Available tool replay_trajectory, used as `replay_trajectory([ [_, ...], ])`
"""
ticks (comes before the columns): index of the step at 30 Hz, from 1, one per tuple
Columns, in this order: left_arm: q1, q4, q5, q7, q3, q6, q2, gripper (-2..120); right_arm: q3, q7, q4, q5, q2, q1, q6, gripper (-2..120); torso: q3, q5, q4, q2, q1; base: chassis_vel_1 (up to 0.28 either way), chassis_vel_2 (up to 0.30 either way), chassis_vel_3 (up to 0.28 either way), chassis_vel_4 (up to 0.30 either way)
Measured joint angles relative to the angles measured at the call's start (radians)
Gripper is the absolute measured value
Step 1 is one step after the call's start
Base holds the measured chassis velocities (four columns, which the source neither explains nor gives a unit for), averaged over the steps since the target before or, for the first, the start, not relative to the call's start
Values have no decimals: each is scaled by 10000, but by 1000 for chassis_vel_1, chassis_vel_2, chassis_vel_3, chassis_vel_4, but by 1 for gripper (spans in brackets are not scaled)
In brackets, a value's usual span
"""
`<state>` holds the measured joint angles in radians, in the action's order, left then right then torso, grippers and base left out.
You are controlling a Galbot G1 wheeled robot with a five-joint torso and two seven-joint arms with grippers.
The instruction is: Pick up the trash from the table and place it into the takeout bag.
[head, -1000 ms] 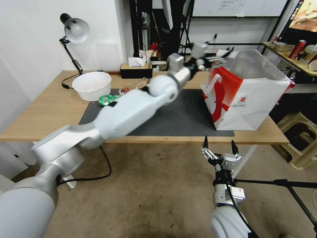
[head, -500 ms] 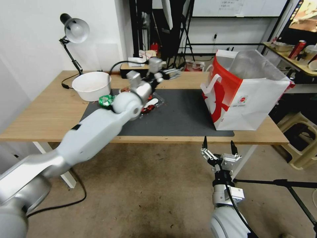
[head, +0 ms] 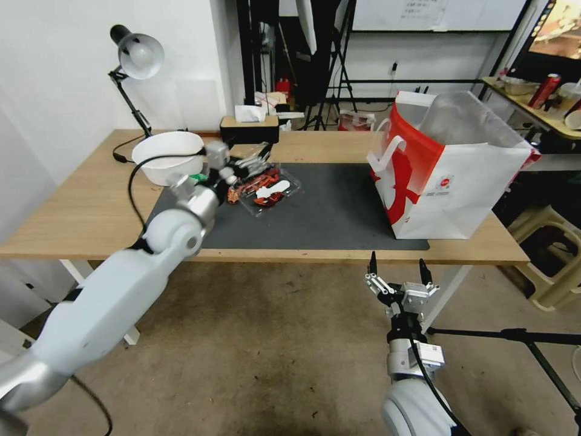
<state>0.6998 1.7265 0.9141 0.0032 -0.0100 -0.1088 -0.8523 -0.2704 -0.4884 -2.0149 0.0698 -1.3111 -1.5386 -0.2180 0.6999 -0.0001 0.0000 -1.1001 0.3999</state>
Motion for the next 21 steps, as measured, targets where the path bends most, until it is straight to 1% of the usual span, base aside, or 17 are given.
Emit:
replay_trajectory([
  [2, 984, 418, -218, -25, -752, -109, 104, 100, 21, 7, 47, -17, -8, 1, -16, 100, 0, -1, 0, 0, 0, 0, 0, 0, 0],
  [4, 1147, 484, -257, -28, -858, -136, 111, 100, 23, 7, 57, -20, -13, 4, -21, 100, 0, 1, 0, 0, 0, 0, 0, 0, 0],
  [5, 1815, 715, -465, -72, -1304, -286, 136, 100, 30, 8, 103, -26, -12, 6, -46, 100, 0, -2, 1, 0, 0, 0, 0, 0, 0],
  [6, 1815, 715, -465, -72, -1304, -286, 136, 100, 30, 8, 103, -26, -12, 6, -46, 100, 0, -2, 1, 0, 0, 0, 0, 0, 0],
  [9, 3046, 1059, -896, -115, -2175, -524, 116, 100, 36, 12, 154, -29, 8, 8, -91, 100, 0, 0, -1, 0, 0, 0, 0, 0, 0],
  [10, 3046, 1059, -896, -115, -2175, -524, 116, 100, 36, 12, 154, -29, 8, 8, -91, 100, 0, 0, -1, 0, 0, 0, 0, 0, 0],
  [12, 3824, 1225, -1100, -119, -2682, -618, 0, 100, 39, 16, 177, -33, 1, 5, -120, 100, -1, -1, 1, 0, 0, 0, 0, 0, 0],
  [13, 3824, 1225, -1100, -119, -2682, -618, 0, 100, 39, 16, 177, -33, 1, 5, -120, 100, -1, -1, 1, 0, 0, 0, 0, 0, 0],
  [16, 4862, 1289, -1615, -119, -3293, -872, -338, 100, 43, 20, 233, -58, -20, -35, -189, 100, -1, 0, 1, 0, 0, 0, 0, 0, 0],
  [17, 4862, 1289, -1615, -119, -3293, -872, -338, 100, 43, 20, 233, -58, -20, -35, -189, 100, -1, 0, 1, 0, 0, 0, 0, 0, 0],
  [19, 5399, 1289, -1937, -120, -3602, -1041, -601, 100, 40, 21, 254, -70, -29, -60, -220, 100, -1, 0, -2, 0, -1, 0, 0, 0, 0],
  [21, 5556, 1289, -2036, -121, -3711, -1100, -699, 100, 35, 21, 257, -76, -35, -64, -227, 100, 0, 0, -2, 0, 0, 0, 0, 0, 0],
])
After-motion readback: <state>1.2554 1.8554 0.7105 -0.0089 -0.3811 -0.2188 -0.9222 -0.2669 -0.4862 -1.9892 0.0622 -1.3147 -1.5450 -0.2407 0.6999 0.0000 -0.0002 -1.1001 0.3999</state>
